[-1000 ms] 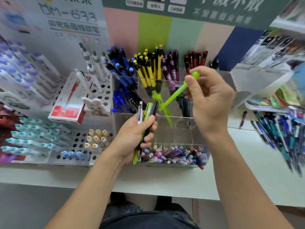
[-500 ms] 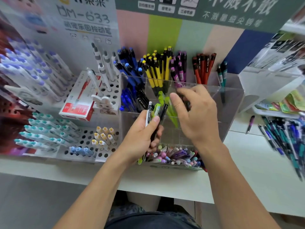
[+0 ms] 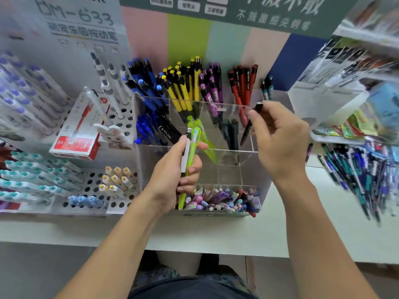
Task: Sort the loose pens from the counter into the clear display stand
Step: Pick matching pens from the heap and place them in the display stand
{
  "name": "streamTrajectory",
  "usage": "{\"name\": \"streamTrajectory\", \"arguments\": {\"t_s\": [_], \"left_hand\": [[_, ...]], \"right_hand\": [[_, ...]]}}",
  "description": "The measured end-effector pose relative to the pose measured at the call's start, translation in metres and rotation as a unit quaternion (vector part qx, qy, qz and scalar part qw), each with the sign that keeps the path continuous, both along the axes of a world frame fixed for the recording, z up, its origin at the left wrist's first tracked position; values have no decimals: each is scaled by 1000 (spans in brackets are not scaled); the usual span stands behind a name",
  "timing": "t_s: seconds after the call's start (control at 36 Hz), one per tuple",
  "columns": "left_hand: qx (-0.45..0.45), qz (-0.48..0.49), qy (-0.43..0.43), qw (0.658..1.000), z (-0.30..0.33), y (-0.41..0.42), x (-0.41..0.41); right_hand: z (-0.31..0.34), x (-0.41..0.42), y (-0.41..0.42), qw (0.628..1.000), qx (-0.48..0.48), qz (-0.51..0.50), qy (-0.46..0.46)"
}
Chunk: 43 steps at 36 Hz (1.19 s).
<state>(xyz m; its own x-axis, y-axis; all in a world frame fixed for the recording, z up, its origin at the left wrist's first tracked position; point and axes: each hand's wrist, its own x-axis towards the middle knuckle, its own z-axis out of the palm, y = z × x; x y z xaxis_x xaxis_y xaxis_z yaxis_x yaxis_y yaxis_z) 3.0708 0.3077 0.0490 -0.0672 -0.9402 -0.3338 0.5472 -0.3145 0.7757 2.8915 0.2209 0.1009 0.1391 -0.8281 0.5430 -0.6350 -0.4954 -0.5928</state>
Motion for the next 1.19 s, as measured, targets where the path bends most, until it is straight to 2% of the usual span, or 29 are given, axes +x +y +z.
{"name": "streamTrajectory", "arguments": {"t_s": [0.06,0.11,0.17,0.25,0.33,0.42,0.47,0.5,0.58,0.69,0.75,0.81,0.92,1.08,1.19], "left_hand": [[2,-17,69,997,0,0,-1],[1,-21,98,995,1,1,-2],[2,-16,97,995,3,2,-4],[1,5,56,998,3,4,-6],[-13,15,-9,1000,3,6,-4],[-30,13,-112,993,1,8,-1],[-50,13,-171,984,-1,9,0],[-59,12,-185,981,-1,9,1],[-83,3,-206,975,-2,11,2],[-86,14,-194,977,3,15,7],[-66,36,-182,980,9,16,11],[-59,61,-178,980,13,17,16],[-70,81,-141,984,22,15,22],[-90,140,-98,981,33,0,13],[-91,143,-128,977,33,-5,6]], "right_hand": [[-9,2,-1,999,16,14,46],[-19,3,-2,994,60,13,85],[-31,2,-3,988,98,-13,117],[-39,2,-4,984,131,-45,112],[-38,7,0,987,136,-74,49],[-26,16,14,989,115,-76,-46],[-16,25,27,981,157,-45,-104],[-14,31,32,975,197,-16,-103],[-19,47,42,948,305,66,-68],[-21,57,44,880,393,121,-239],[-10,55,41,873,346,111,-326],[2,49,33,885,258,96,-375],[25,44,19,905,132,122,-386],[28,51,24,914,127,104,-371],[21,33,26,922,91,20,-375]]}}
